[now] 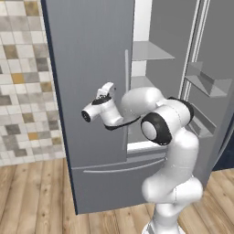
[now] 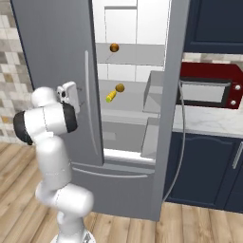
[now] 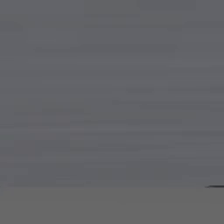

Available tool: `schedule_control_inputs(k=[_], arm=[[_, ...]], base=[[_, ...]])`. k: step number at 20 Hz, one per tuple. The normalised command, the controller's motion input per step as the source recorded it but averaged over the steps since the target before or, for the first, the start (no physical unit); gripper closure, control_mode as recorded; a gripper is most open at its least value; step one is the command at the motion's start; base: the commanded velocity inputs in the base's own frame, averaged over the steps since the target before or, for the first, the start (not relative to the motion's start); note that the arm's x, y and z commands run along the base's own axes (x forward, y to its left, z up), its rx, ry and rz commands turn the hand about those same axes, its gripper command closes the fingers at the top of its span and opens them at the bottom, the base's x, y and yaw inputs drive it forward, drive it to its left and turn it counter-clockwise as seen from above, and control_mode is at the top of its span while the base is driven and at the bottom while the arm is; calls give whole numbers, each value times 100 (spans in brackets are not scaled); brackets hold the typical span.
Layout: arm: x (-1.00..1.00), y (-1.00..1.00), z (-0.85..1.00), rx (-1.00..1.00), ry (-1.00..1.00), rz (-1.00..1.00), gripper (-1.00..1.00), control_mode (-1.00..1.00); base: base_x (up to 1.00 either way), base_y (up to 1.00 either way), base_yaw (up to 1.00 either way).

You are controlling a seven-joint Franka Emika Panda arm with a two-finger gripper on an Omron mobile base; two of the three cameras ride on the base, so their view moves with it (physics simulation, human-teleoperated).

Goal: Place the corn in the correct fridge rack based on whether it is a fruit or vegetable. Finally, close the fridge door.

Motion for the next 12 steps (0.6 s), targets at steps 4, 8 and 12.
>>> schedule_control_inputs(k=[4,8,12], arm=[[12,0,0,0,-1,0,-100,-100],[-97,0,41,0,-16,0,-100,-100],[-100,-8,43,0,-23,1,-100,-100]], base=[[0,0,0],[0,0,0],[0,0,0]])
